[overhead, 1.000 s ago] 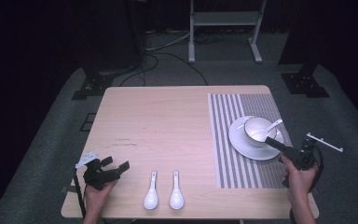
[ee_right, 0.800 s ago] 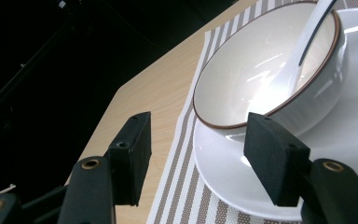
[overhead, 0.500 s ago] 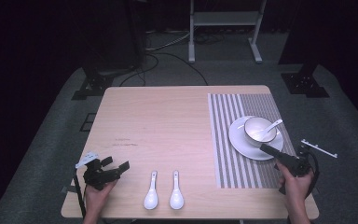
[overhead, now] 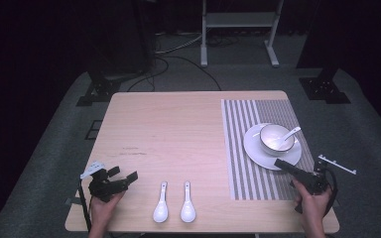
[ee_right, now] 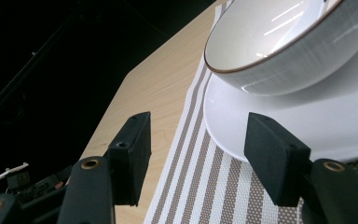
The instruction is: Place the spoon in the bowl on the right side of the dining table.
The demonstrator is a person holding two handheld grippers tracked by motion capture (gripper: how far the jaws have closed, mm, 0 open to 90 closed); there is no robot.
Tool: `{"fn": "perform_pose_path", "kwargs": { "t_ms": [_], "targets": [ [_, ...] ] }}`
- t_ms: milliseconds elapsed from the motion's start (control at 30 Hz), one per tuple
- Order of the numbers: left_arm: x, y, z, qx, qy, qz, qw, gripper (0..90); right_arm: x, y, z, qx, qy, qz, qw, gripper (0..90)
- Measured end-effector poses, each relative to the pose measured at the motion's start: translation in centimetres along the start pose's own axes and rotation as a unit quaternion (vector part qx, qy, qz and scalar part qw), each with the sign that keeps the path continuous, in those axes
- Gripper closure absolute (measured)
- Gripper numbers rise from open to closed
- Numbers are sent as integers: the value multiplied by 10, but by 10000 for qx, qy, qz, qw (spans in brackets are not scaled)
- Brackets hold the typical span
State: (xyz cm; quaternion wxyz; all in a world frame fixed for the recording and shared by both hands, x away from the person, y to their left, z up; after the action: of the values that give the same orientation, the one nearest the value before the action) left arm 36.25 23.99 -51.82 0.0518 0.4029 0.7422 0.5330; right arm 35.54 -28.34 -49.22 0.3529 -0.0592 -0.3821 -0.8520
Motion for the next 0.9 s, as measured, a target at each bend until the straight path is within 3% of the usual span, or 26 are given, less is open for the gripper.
{"fn": "perform_pose_path", "kwargs": {
  "t_ms": [900],
  "targets": [
    [0, 0, 0, -1, 4, 2, 10000, 6, 12, -33, 11, 95, 200, 100, 9997, 403]
  ]
}}
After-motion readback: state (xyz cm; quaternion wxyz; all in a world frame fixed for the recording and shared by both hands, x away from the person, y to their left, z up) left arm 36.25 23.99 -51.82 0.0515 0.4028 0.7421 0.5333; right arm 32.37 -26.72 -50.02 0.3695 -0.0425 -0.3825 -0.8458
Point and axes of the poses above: each handheld gripper's, and its own axes: x roughly backward along the jaws, y roughly out of its top, z roughly to its left, the point moved 9 cm from there along -x, roughly forward along the jaws, and after that the axes turned 7 degrees about -y, right-handed, at the moved point
